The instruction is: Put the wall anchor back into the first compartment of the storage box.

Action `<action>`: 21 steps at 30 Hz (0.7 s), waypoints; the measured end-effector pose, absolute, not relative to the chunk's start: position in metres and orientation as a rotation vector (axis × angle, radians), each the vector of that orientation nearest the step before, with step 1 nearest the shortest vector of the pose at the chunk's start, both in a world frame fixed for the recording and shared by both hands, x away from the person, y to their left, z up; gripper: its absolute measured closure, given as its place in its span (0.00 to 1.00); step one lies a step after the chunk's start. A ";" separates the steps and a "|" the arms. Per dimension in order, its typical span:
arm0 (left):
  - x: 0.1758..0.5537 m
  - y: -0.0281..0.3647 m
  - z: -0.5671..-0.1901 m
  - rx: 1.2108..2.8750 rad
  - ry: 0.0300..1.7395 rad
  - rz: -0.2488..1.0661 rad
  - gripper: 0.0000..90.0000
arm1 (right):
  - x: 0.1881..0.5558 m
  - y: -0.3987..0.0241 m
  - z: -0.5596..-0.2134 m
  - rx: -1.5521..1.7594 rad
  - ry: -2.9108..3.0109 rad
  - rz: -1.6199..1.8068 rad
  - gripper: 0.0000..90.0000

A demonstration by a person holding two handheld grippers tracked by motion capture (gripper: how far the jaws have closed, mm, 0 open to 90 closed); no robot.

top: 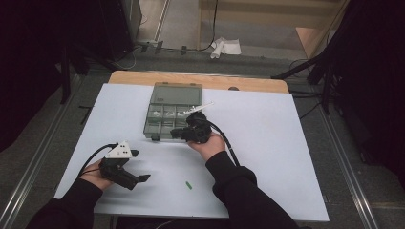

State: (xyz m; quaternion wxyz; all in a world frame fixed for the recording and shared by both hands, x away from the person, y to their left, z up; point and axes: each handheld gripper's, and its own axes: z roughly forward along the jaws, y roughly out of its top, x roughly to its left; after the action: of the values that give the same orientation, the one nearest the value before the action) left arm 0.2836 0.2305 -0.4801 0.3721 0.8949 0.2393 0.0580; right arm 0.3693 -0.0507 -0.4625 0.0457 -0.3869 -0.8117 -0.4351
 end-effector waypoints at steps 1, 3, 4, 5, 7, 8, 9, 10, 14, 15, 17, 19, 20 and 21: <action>0.284 0.230 -0.480 2.302 0.615 0.148 0.02 | 0.371 -0.050 -0.462 -1.184 -2.476 -1.335 0.95; 0.284 0.231 -0.480 2.304 0.621 0.147 0.02 | 0.373 -0.047 -0.460 -1.193 -2.471 -1.340 0.95; 0.284 0.230 -0.480 2.295 0.626 0.145 0.02 | 0.374 -0.047 -0.460 -1.193 -2.470 -1.342 0.95; 0.284 0.231 -0.480 2.294 0.626 0.145 0.02 | 0.376 -0.046 -0.459 -1.196 -2.474 -1.341 0.95; 0.284 0.231 -0.480 2.292 0.629 0.146 0.02 | 0.379 -0.043 -0.458 -1.206 -2.474 -1.341 0.95; 0.284 0.230 -0.480 2.291 0.630 0.145 0.02 | 0.380 -0.042 -0.458 -1.205 -2.474 -1.343 0.95; 0.285 0.230 -0.480 2.293 0.628 0.146 0.02 | 0.381 -0.041 -0.457 -1.211 -2.470 -1.343 0.95; 0.285 0.230 -0.480 2.296 0.629 0.149 0.02 | 0.383 -0.040 -0.457 -1.214 -2.467 -1.341 0.95; 0.285 0.230 -0.480 2.295 0.634 0.145 0.02 | 0.389 -0.034 -0.455 -1.225 -2.475 -1.337 0.95; 0.285 0.230 -0.480 2.294 0.638 0.145 0.02 | 0.390 -0.033 -0.455 -1.226 -2.474 -1.336 0.95; 0.285 0.230 -0.480 2.293 0.639 0.145 0.02 | 0.392 -0.030 -0.454 -1.224 -2.474 -1.342 0.95; 0.285 0.230 -0.480 2.297 0.635 0.148 0.02 | 0.394 -0.028 -0.455 -1.229 -2.477 -1.341 0.95; 0.285 0.230 -0.480 2.299 0.633 0.148 0.02 | 0.395 -0.027 -0.455 -1.230 -2.472 -1.339 0.95; 0.285 0.229 -0.480 2.296 0.631 0.148 0.02 | 0.396 -0.025 -0.454 -1.234 -2.475 -1.336 0.95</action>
State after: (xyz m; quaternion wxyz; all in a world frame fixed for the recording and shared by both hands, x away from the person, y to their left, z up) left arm 0.2852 0.2295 -0.4802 0.3688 0.8945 0.2459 0.0576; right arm 0.3963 -0.0251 -0.4545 0.0349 -0.4015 -0.8054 -0.4347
